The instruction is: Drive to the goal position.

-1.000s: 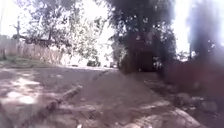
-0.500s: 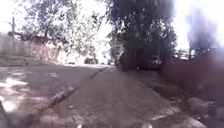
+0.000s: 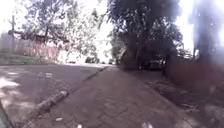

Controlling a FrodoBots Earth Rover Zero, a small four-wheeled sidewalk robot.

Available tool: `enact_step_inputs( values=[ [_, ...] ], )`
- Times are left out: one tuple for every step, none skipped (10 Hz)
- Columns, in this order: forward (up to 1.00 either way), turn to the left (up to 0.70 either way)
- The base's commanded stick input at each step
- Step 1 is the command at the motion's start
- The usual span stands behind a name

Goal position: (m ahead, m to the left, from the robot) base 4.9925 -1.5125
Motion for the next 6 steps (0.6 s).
enact_step_inputs(
  values=[
    [0.68, 0.00],
    [0.68, 0.00],
    [0.68, 0.00],
    [0.68, 0.00],
    [0.68, 0.00],
    [0.68, 0.00]
  ],
)
